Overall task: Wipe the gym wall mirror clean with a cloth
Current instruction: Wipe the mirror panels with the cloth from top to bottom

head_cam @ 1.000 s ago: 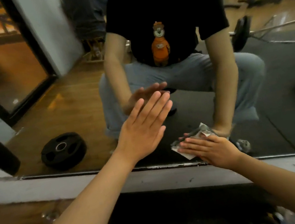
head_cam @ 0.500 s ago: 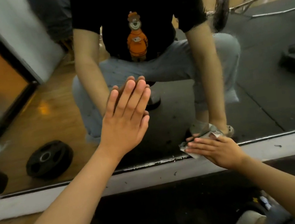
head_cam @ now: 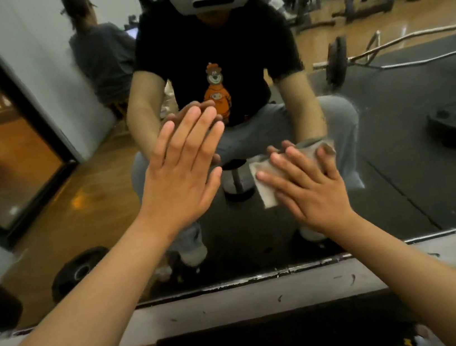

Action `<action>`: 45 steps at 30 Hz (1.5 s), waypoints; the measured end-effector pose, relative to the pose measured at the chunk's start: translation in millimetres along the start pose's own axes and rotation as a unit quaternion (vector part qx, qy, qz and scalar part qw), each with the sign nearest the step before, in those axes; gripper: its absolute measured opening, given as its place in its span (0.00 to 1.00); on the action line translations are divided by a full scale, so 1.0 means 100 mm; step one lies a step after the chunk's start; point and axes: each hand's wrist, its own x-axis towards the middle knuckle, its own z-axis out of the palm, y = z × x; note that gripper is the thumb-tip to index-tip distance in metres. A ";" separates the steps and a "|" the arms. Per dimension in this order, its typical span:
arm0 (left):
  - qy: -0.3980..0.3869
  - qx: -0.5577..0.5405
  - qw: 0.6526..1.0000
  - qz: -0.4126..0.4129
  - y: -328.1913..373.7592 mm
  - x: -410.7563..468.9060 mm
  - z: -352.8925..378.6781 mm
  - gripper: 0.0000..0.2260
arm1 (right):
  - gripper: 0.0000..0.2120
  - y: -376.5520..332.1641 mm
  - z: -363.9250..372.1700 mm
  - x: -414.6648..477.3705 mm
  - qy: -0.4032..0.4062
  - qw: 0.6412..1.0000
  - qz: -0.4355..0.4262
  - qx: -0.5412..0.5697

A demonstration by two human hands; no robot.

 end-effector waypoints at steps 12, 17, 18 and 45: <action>0.097 0.061 0.993 0.028 -1.02 1.40 -0.70 0.29 | 0.26 0.57 -0.82 2.21 0.118 0.987 0.096 -0.055; 0.117 0.085 0.989 0.039 -1.09 1.42 -0.59 0.29 | 0.25 0.55 -0.73 2.11 0.124 0.985 0.092 -0.072; 0.121 0.087 0.988 0.038 -1.08 1.41 -0.58 0.29 | 0.26 0.53 -0.71 2.07 0.122 0.986 0.088 -0.070; 0.197 0.054 0.973 -0.108 -2.26 2.92 -1.65 0.30 | 0.28 1.37 -2.04 5.08 0.104 0.990 0.062 -0.072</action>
